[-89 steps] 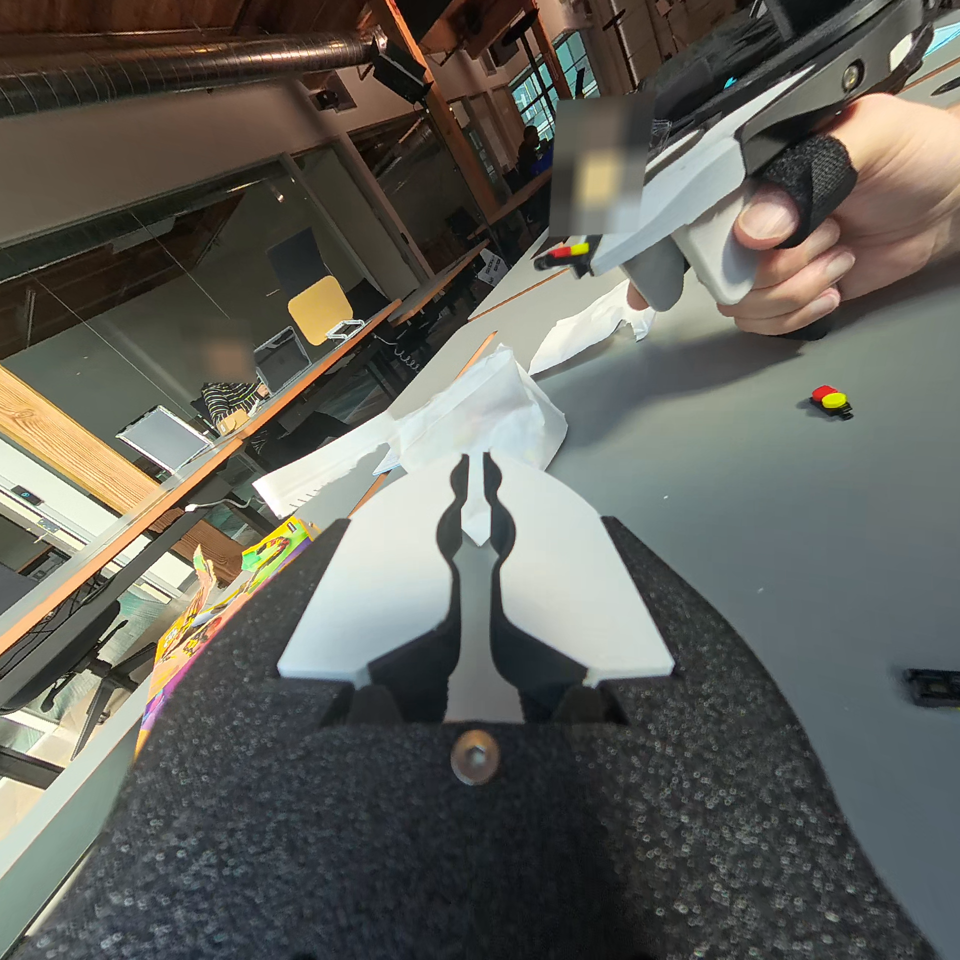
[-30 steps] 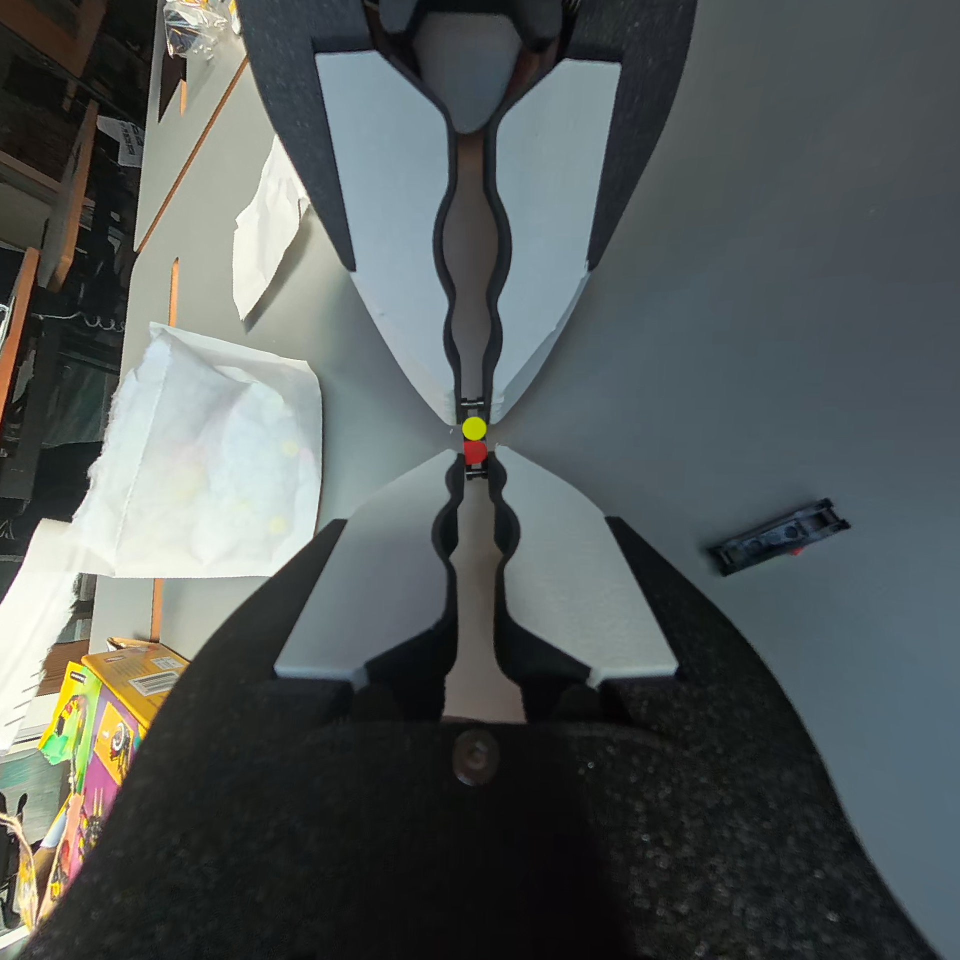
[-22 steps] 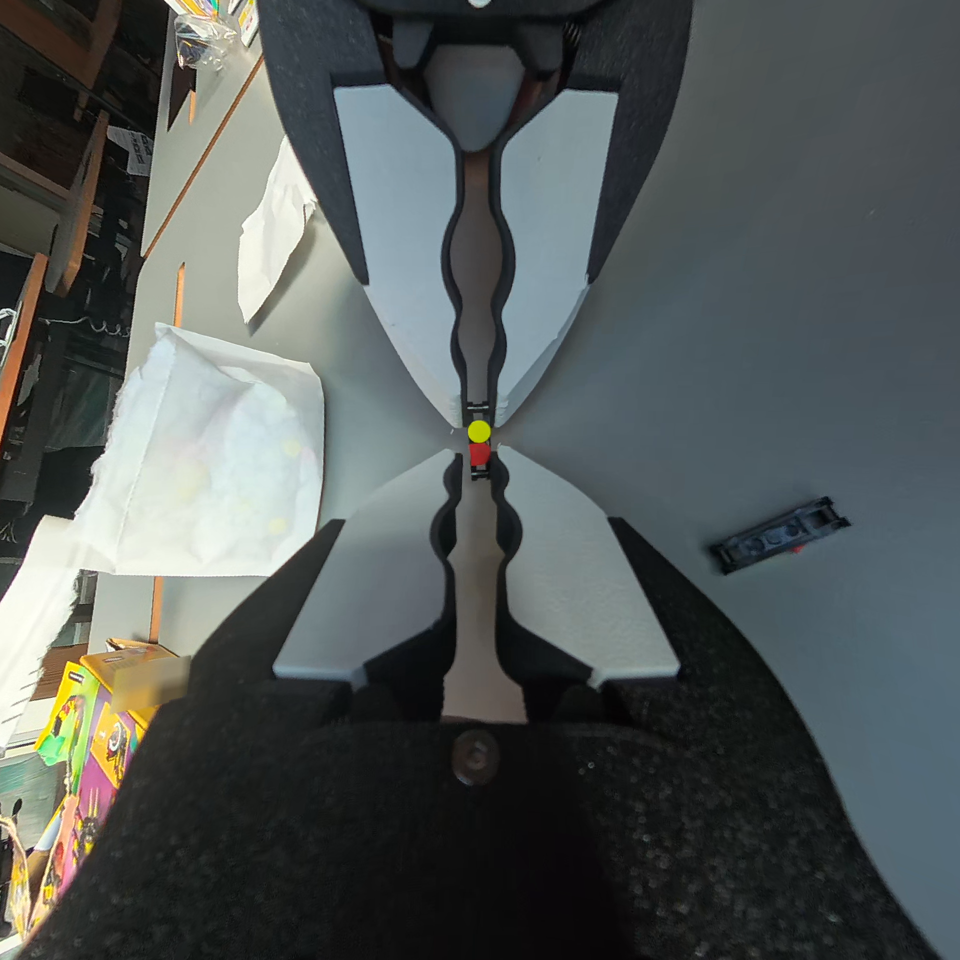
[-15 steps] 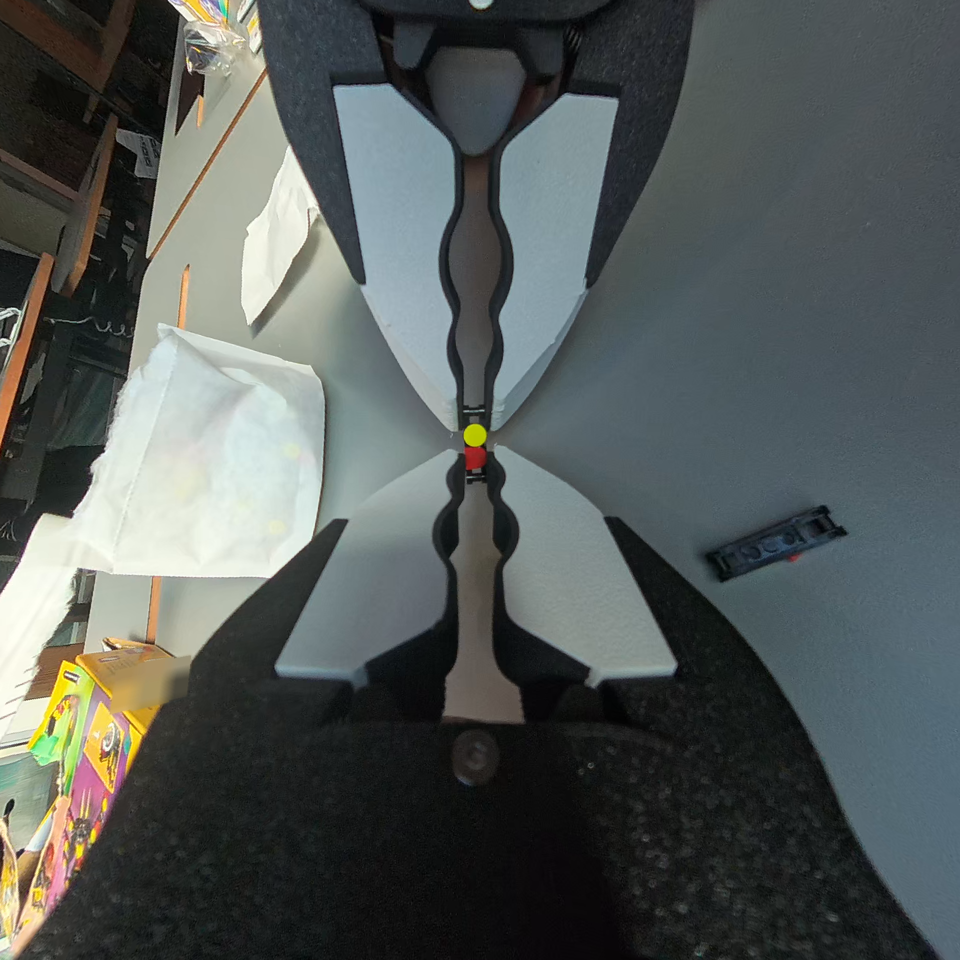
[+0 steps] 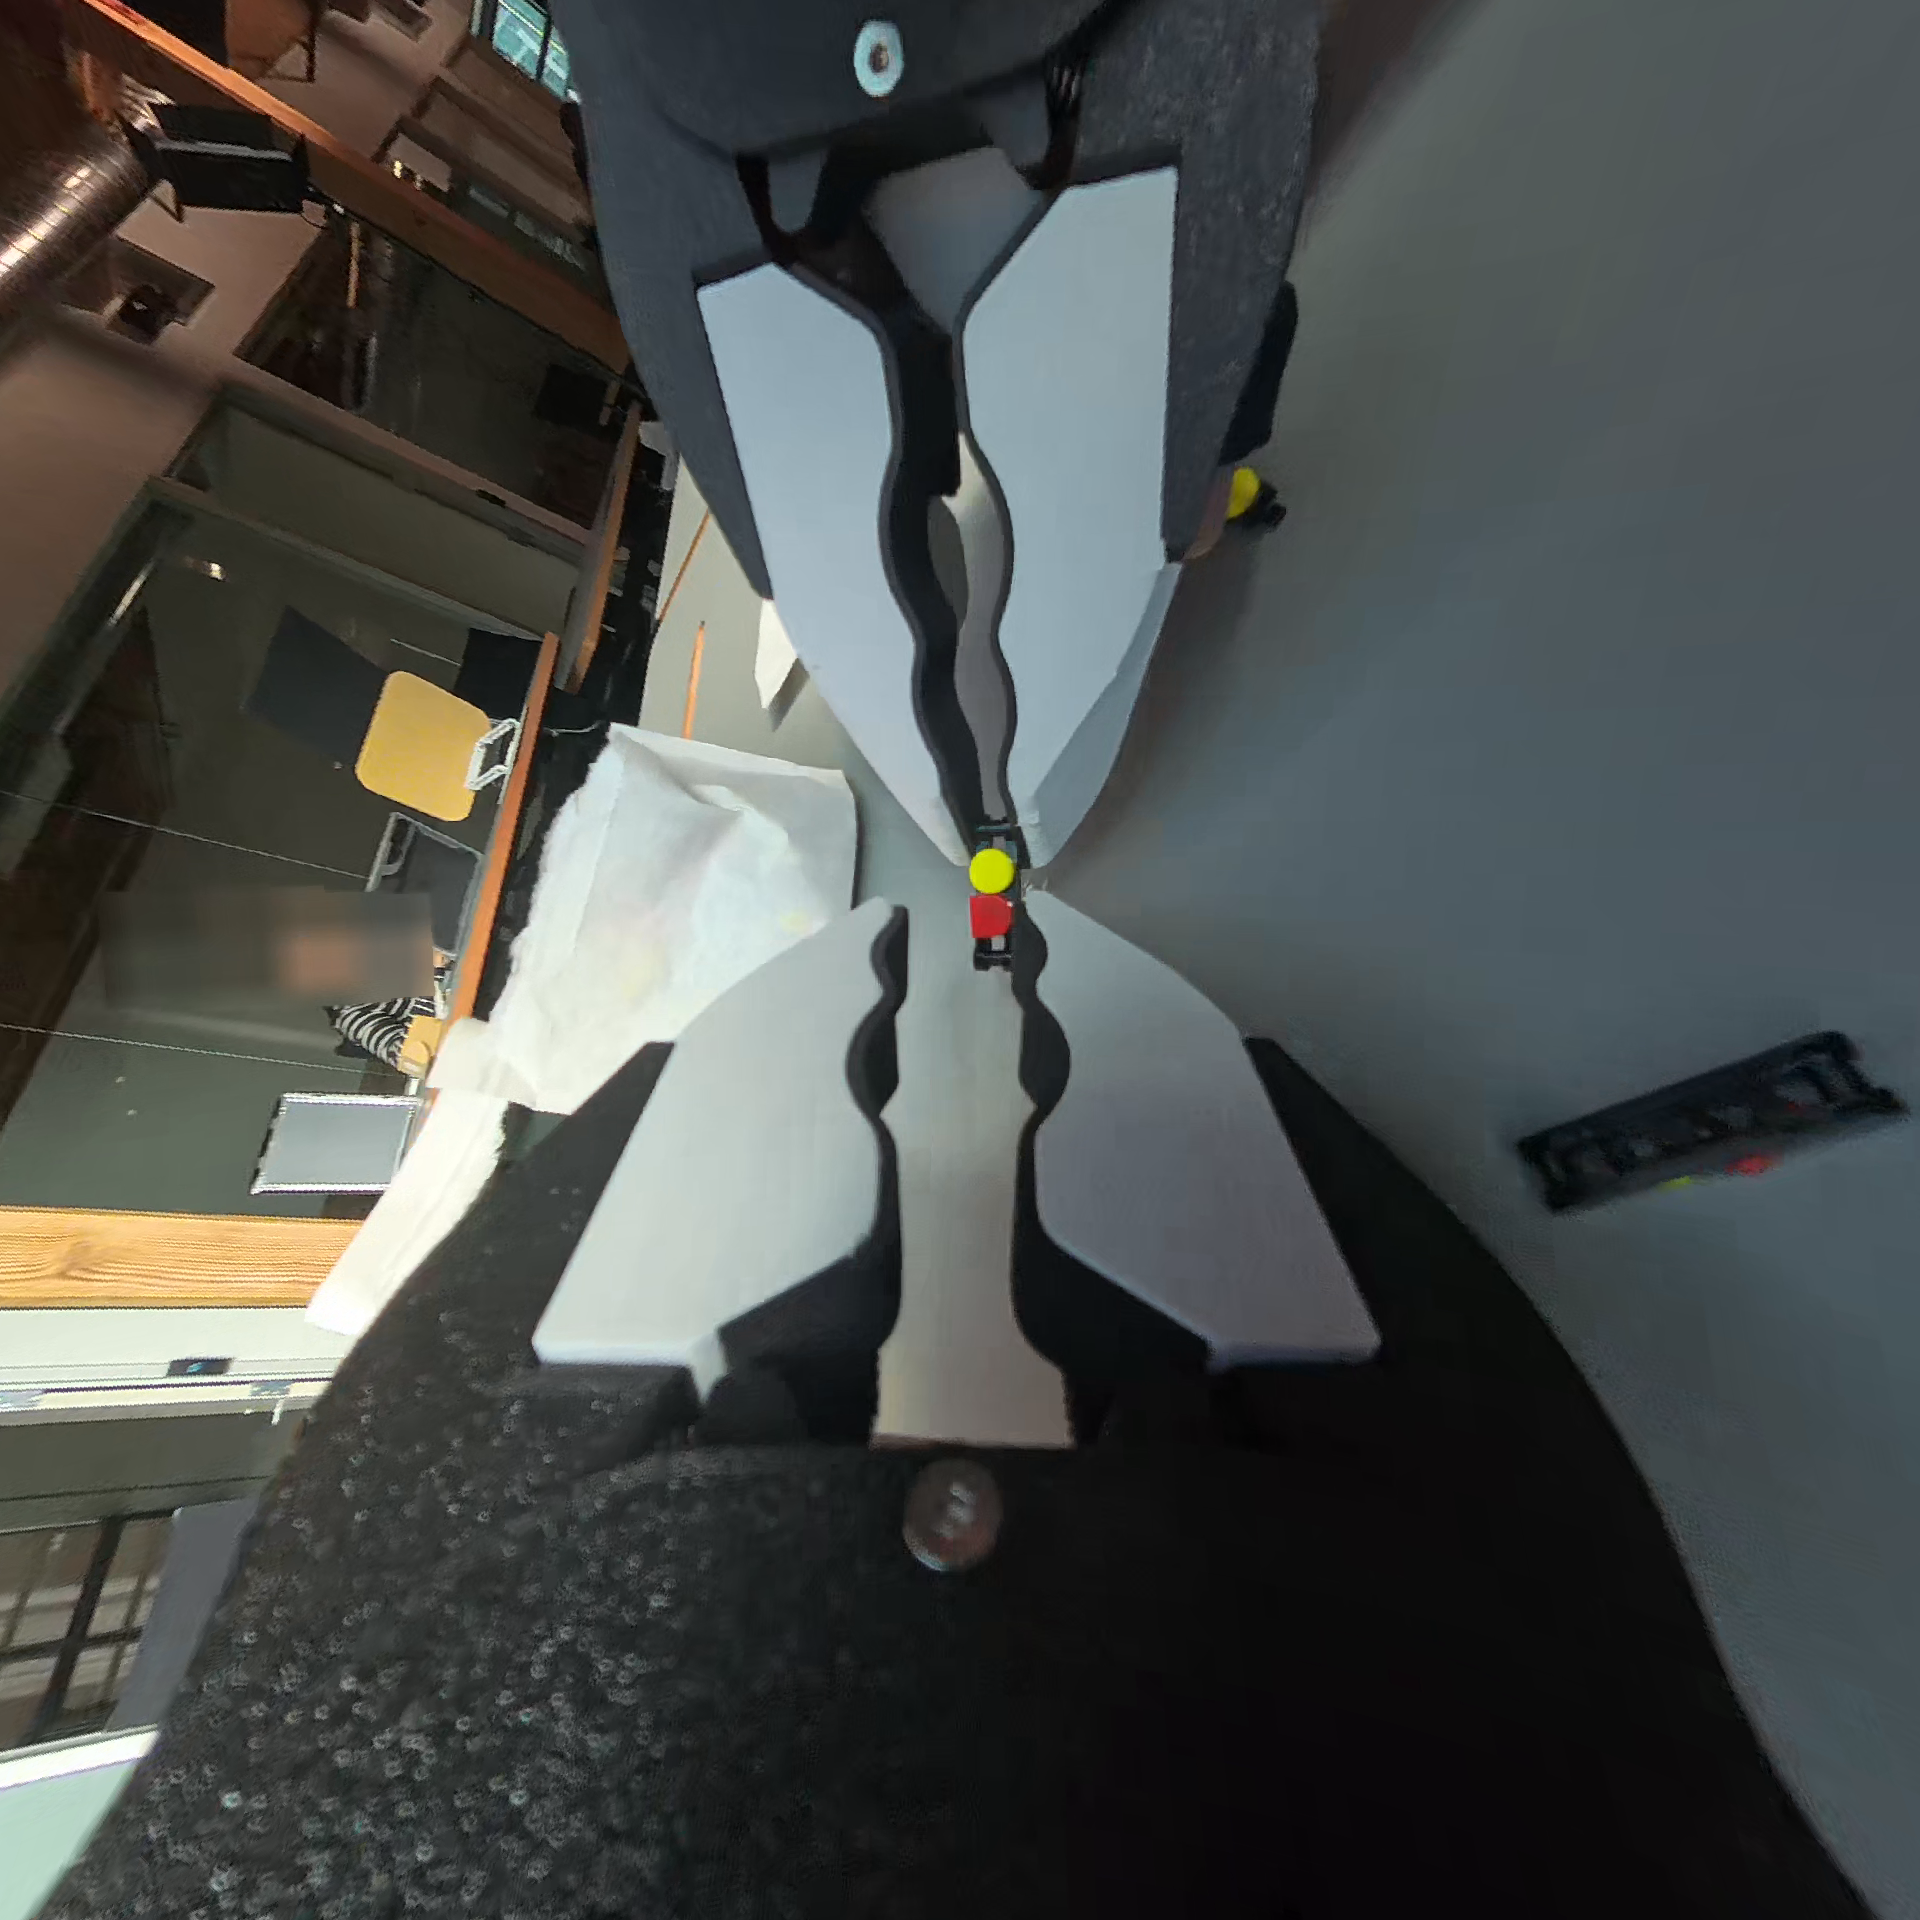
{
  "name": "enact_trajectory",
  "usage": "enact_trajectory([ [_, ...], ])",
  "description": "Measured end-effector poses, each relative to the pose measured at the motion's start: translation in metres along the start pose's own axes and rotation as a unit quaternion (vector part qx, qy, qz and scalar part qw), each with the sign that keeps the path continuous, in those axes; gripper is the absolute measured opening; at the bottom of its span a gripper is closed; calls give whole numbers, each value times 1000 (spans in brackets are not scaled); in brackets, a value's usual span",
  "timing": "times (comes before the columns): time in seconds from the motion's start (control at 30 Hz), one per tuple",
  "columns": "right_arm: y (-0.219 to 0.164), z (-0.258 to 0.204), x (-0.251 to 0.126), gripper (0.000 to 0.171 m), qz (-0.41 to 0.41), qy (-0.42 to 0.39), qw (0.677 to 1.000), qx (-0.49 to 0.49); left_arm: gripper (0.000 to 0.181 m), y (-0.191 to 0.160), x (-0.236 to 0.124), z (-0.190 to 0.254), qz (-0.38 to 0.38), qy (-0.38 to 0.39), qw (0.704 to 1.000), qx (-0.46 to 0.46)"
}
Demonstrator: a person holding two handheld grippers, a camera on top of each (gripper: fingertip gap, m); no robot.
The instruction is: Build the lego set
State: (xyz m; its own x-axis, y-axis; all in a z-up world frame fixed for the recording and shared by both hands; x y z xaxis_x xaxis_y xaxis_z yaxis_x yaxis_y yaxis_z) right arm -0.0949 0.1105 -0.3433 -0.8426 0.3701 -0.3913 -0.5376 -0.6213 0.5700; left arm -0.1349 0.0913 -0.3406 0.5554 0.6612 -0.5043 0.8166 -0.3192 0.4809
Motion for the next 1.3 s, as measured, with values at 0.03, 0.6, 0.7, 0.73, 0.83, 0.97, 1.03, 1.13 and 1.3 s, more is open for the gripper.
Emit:
enact_trajectory([
  [0.03, 0, 2, -1, 8, 2, -1, 1000, 8, 18, 1, 0, -1, -3, 13, 1000, 10],
  [0.6, -3, 12, -2, 8, 3, -16, 999, 44, 11, -3, -10, -21, 16, 69, 997, -35],
  [0.7, -4, 13, -2, 8, 3, -17, 999, 47, 11, -5, -13, -27, 24, 83, 995, -52],
  [0.73, -4, 13, -2, 8, 3, -17, 999, 49, 11, -6, -15, -29, 27, 93, 994, -56],
  [0.83, -3, 13, -2, 8, 5, -16, 999, 51, 11, -7, -19, -33, 31, 107, 992, -62],
  [0.97, -2, 13, -2, 8, 7, -15, 998, 55, 11, -7, -19, -33, 27, 109, 992, -58],
  [1.03, -3, 13, -2, 8, 6, -15, 998, 55, 9, -7, -19, -34, 29, 114, 991, -60],
  [1.13, -2, 13, -2, 8, 7, -12, 998, 58, 0, -8, -20, -37, 32, 121, 989, -84],
  [1.3, -2, 13, -2, 8, 7, -14, 998, 58, 2, -11, -23, -40, 25, 129, 988, -85],
])
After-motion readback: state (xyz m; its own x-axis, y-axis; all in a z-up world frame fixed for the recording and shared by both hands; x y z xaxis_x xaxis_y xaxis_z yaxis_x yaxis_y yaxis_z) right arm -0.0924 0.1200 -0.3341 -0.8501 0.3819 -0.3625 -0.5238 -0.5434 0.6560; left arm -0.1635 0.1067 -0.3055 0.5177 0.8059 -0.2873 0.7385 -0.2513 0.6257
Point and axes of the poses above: each gripper's, where its closed fingertips meet, x out along the fingers, y out of its top, z = x × y across the jaws, the point moved 3 cm from there along -x, back along the fingers, and after that the axes turned 14 degrees about -y, right-handed, at the moved point
